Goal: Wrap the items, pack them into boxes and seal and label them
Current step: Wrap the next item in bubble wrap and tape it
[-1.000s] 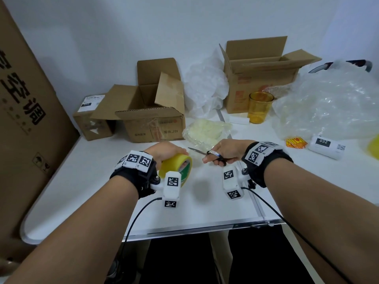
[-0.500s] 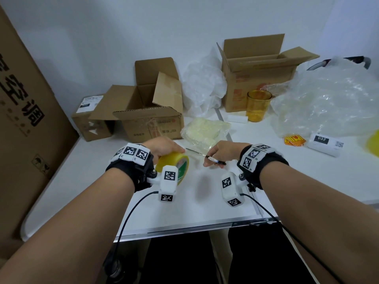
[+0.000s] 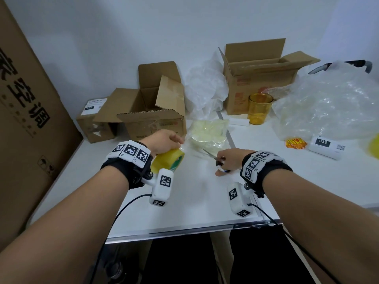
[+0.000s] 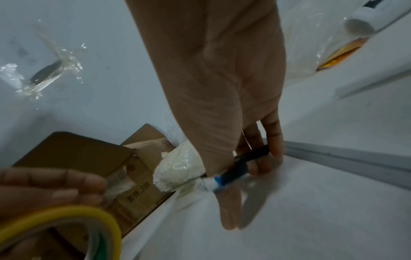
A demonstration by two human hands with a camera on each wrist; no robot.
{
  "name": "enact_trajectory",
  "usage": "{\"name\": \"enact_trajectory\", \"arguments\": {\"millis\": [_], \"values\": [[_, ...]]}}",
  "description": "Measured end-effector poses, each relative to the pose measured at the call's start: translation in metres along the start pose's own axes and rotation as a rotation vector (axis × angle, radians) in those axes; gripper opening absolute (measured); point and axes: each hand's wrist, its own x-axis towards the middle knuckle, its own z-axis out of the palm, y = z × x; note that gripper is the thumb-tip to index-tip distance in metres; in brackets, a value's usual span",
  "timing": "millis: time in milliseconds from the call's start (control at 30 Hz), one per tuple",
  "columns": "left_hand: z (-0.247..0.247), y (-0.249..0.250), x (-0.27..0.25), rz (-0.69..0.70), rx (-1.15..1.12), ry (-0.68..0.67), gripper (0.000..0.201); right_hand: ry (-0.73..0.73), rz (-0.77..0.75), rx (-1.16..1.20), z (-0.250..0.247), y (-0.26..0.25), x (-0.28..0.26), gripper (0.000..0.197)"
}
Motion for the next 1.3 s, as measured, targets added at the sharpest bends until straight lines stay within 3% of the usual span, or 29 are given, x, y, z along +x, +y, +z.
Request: {"name": "enact_trajectory", "arguments": {"millis": [200,333,600,733,867,933,1000,1100,1300], "values": [[0.008,0.004,-0.006,0.200,-0.149,0.019,0.040,0.033,-0.023,-0.250,-0.002,0.005,0.002,0.057],[0.011,0.008,-0.012,0.218,-0.299,-0.005,0.054,0.065,-0.007,-0.094,0.003,0.009,0.005,0.073],[0.016,0.019,-0.014,0.196,-0.493,-0.003,0.042,0.346,0.014,0.159,-0.003,0.023,-0.001,0.038],[0.018,0.028,-0.014,0.219,-0.515,0.009,0.031,0.319,0.085,0.090,0.002,0.023,-0.003,0.011],[0.021,0.041,-0.014,0.236,-0.563,0.014,0.020,0.269,0.077,0.073,-0.002,0.030,-0.002,0.017],[0.024,0.048,-0.011,0.247,-0.588,0.003,0.016,0.333,0.057,0.291,-0.012,0.035,-0.004,0.022],[0.030,0.058,-0.008,0.256,-0.600,-0.013,0.014,0.398,0.035,0.721,-0.025,0.036,-0.013,0.019],[0.041,0.076,-0.003,0.285,-0.610,-0.046,0.014,0.339,0.004,1.274,-0.046,0.033,-0.033,0.028],[0.071,0.111,0.012,0.397,-0.628,-0.009,0.019,0.115,-0.084,1.458,-0.064,0.053,-0.057,0.062]]}}
